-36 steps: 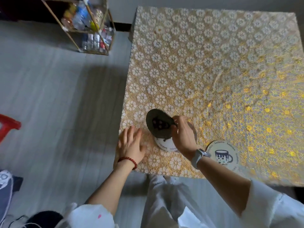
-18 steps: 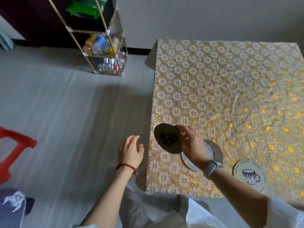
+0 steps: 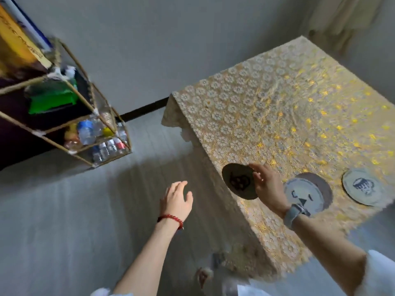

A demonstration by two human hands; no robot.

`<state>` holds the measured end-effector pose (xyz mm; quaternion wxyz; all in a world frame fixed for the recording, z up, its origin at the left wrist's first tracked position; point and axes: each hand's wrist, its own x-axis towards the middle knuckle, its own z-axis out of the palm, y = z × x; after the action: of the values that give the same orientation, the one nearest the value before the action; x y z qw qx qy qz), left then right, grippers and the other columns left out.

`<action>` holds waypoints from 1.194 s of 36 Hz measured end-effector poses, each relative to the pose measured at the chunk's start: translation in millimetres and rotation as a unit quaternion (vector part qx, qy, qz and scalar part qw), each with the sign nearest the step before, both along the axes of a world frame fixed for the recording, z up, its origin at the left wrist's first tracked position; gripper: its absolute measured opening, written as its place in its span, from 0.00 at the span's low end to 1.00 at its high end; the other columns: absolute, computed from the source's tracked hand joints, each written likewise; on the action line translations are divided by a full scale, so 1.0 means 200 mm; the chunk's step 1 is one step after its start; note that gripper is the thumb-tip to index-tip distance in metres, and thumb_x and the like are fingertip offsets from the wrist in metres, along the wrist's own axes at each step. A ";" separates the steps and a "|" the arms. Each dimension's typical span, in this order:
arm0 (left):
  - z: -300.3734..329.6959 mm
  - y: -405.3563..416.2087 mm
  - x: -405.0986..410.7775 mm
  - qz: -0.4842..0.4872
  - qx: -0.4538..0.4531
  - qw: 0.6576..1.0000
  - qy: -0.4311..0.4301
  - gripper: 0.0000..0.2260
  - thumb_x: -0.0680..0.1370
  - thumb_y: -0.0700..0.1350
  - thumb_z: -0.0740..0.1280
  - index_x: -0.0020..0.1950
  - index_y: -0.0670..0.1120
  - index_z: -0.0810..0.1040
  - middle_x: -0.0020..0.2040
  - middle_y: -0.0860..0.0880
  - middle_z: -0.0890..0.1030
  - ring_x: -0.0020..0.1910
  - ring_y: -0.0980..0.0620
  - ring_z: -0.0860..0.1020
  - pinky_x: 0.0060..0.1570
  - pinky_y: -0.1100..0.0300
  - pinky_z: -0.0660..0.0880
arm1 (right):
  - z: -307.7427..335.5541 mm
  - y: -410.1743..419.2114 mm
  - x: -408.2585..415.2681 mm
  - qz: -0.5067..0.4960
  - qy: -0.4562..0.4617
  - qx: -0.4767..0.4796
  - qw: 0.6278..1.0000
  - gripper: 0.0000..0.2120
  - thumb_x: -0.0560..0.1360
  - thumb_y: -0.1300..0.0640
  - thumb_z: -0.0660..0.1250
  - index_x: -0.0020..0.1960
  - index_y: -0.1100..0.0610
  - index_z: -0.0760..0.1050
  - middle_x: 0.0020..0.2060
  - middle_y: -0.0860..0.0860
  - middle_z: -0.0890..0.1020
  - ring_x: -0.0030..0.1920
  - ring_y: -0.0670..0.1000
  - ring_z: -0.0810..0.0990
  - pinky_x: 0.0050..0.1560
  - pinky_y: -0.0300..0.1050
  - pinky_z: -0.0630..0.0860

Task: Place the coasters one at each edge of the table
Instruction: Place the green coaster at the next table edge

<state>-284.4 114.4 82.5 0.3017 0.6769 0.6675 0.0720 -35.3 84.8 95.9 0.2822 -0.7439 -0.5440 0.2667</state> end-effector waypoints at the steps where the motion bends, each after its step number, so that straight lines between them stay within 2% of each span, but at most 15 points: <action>1: 0.00 0.05 0.01 -0.020 -0.006 1.000 0.004 0.17 0.76 0.45 0.61 0.64 0.46 0.70 0.66 0.46 0.72 0.65 0.45 0.68 0.66 0.50 0.65 | -0.01 0.01 0.00 0.003 -0.010 -0.011 1.000 0.14 0.76 0.63 0.58 0.59 0.54 0.72 0.47 0.50 0.73 0.46 0.53 0.75 0.48 0.53 0.78; 4: 0.00 0.18 0.06 -0.078 -0.010 0.997 0.011 0.17 0.76 0.46 0.60 0.65 0.47 0.70 0.66 0.46 0.71 0.65 0.45 0.68 0.66 0.52 0.64 | -0.02 0.05 0.00 -0.018 -0.017 -0.032 0.999 0.14 0.76 0.61 0.58 0.60 0.53 0.72 0.49 0.51 0.75 0.47 0.54 0.76 0.46 0.50 0.78; 7: 0.00 0.35 0.10 -0.113 -0.003 0.993 0.014 0.17 0.76 0.47 0.59 0.65 0.48 0.69 0.67 0.48 0.70 0.66 0.47 0.67 0.66 0.50 0.63 | -0.04 0.14 -0.01 -0.054 0.000 -0.041 0.998 0.14 0.76 0.61 0.58 0.59 0.52 0.72 0.54 0.52 0.76 0.46 0.51 0.74 0.39 0.43 0.77; 9: -0.02 0.47 0.13 -0.135 -0.006 0.991 0.018 0.17 0.77 0.47 0.59 0.65 0.48 0.68 0.68 0.48 0.70 0.66 0.47 0.67 0.67 0.48 0.63 | -0.05 0.22 -0.01 -0.070 0.038 -0.054 0.995 0.14 0.76 0.61 0.57 0.59 0.50 0.72 0.55 0.52 0.76 0.49 0.53 0.76 0.43 0.48 0.80; 12: -0.04 0.66 0.19 -0.170 -0.014 0.985 0.035 0.18 0.77 0.47 0.58 0.66 0.48 0.67 0.69 0.47 0.69 0.67 0.46 0.66 0.67 0.46 0.63 | -0.07 0.35 0.00 -0.106 0.092 -0.070 0.988 0.15 0.75 0.63 0.57 0.59 0.52 0.72 0.55 0.53 0.77 0.55 0.54 0.74 0.52 0.52 0.77; 18: -0.14 0.90 0.31 -0.245 -0.035 0.967 0.052 0.18 0.77 0.48 0.58 0.67 0.47 0.67 0.69 0.46 0.69 0.67 0.45 0.67 0.67 0.46 0.64 | -0.21 0.50 0.00 -0.161 0.106 -0.121 0.974 0.15 0.75 0.66 0.56 0.60 0.56 0.72 0.58 0.57 0.77 0.54 0.54 0.75 0.43 0.40 0.74; 24: -0.23 0.98 0.40 -0.324 -0.073 0.941 0.061 0.18 0.77 0.48 0.58 0.67 0.48 0.66 0.68 0.46 0.69 0.66 0.46 0.67 0.66 0.45 0.63 | -0.25 0.60 0.04 -0.205 0.101 -0.162 0.960 0.20 0.75 0.68 0.55 0.66 0.57 0.66 0.63 0.57 0.73 0.61 0.56 0.72 0.58 0.49 0.73; 29: -0.28 1.05 0.47 -0.388 -0.052 0.916 0.086 0.20 0.76 0.49 0.60 0.67 0.50 0.66 0.67 0.47 0.69 0.67 0.47 0.65 0.69 0.44 0.59 | -0.28 0.61 0.02 -0.242 0.052 -0.168 0.954 0.25 0.74 0.66 0.57 0.69 0.53 0.60 0.63 0.56 0.71 0.59 0.55 0.72 0.53 0.47 0.74; 32: -0.31 1.11 0.53 -0.445 -0.051 0.888 0.103 0.23 0.75 0.50 0.62 0.68 0.49 0.64 0.70 0.45 0.66 0.69 0.45 0.61 0.70 0.42 0.58 | -0.31 0.54 0.00 -0.310 0.045 -0.204 0.928 0.25 0.73 0.65 0.58 0.69 0.53 0.60 0.61 0.57 0.71 0.54 0.56 0.73 0.49 0.50 0.75; 34: -0.33 1.14 0.57 -0.480 -0.051 0.869 0.106 0.24 0.75 0.50 0.62 0.69 0.49 0.62 0.69 0.45 0.65 0.69 0.44 0.61 0.69 0.43 0.59 | -0.33 0.48 -0.03 -0.366 0.065 -0.224 0.901 0.22 0.72 0.67 0.57 0.65 0.58 0.65 0.55 0.59 0.75 0.46 0.54 0.75 0.42 0.48 0.73; 35: -0.34 1.16 0.58 -0.496 -0.053 0.860 0.111 0.24 0.75 0.50 0.62 0.69 0.49 0.62 0.69 0.45 0.66 0.69 0.44 0.62 0.69 0.44 0.60 | -0.34 0.46 -0.06 -0.387 0.077 -0.233 0.889 0.19 0.72 0.68 0.57 0.62 0.60 0.68 0.52 0.60 0.76 0.45 0.55 0.75 0.43 0.48 0.73; 37: -0.37 1.18 0.61 -0.517 -0.069 0.845 0.121 0.25 0.75 0.51 0.62 0.70 0.49 0.61 0.68 0.44 0.66 0.68 0.44 0.62 0.67 0.44 0.62 | -0.37 0.44 -0.13 -0.420 0.123 -0.247 0.865 0.15 0.72 0.67 0.57 0.59 0.62 0.69 0.55 0.61 0.75 0.53 0.59 0.74 0.53 0.53 0.74; 39: -0.38 1.19 0.63 -0.524 -0.098 0.838 0.116 0.25 0.74 0.52 0.63 0.69 0.51 0.61 0.66 0.43 0.67 0.65 0.45 0.64 0.62 0.44 0.67 | -0.38 0.45 -0.20 -0.444 0.182 -0.253 0.840 0.18 0.74 0.65 0.56 0.64 0.60 0.66 0.63 0.59 0.69 0.59 0.59 0.72 0.63 0.55 0.70; 41: -0.39 1.19 0.65 -0.532 -0.113 0.832 0.110 0.24 0.73 0.51 0.64 0.68 0.51 0.63 0.63 0.44 0.67 0.63 0.46 0.65 0.60 0.46 0.71 | -0.38 0.50 -0.26 -0.477 0.218 -0.241 0.817 0.20 0.75 0.64 0.56 0.67 0.58 0.63 0.64 0.58 0.63 0.57 0.57 0.71 0.64 0.49 0.67; 43: -0.40 1.20 0.67 -0.545 -0.111 0.823 0.113 0.26 0.72 0.49 0.66 0.68 0.50 0.63 0.61 0.43 0.68 0.62 0.46 0.65 0.60 0.48 0.71 | -0.38 0.56 -0.30 -0.497 0.230 -0.220 0.807 0.21 0.74 0.65 0.56 0.66 0.57 0.63 0.62 0.60 0.64 0.55 0.54 0.68 0.61 0.47 0.66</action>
<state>-150.8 354.2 2.7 0.2871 0.8960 0.2227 -0.2555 -94.5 196.1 20.0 0.3222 -0.8715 0.0547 0.3657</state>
